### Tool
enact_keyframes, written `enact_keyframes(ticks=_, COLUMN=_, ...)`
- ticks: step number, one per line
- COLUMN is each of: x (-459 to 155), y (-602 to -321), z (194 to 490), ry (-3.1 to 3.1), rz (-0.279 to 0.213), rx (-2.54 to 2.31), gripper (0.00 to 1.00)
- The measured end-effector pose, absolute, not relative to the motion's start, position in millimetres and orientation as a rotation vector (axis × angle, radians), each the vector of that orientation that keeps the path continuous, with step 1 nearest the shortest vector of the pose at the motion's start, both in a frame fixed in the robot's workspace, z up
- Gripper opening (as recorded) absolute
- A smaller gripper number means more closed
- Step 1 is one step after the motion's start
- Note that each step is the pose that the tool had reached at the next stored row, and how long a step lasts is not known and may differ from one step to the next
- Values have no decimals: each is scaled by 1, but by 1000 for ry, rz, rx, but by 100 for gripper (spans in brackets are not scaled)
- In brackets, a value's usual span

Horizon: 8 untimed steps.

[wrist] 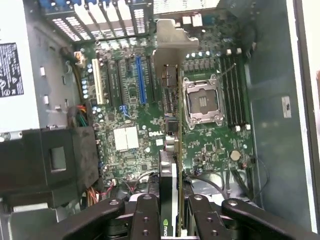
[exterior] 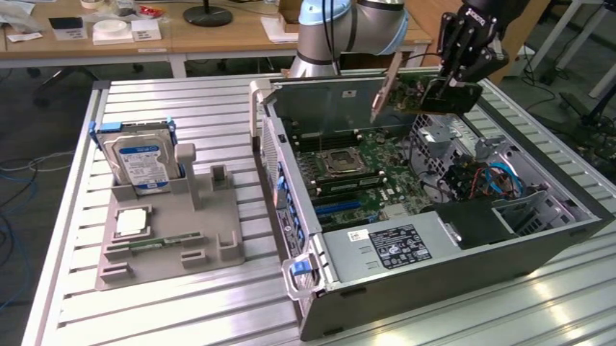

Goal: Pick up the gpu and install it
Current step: 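Insert the gpu into the slot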

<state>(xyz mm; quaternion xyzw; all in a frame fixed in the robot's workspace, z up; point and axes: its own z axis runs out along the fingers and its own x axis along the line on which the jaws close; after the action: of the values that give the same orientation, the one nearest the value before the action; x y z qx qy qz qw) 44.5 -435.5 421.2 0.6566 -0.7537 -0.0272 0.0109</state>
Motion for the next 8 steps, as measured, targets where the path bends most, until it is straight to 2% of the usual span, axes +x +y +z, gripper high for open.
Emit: enact_keyframes(ticks=8, x=44, y=-435, z=421, ry=-2252, rz=-83, rx=2154, gripper=27)
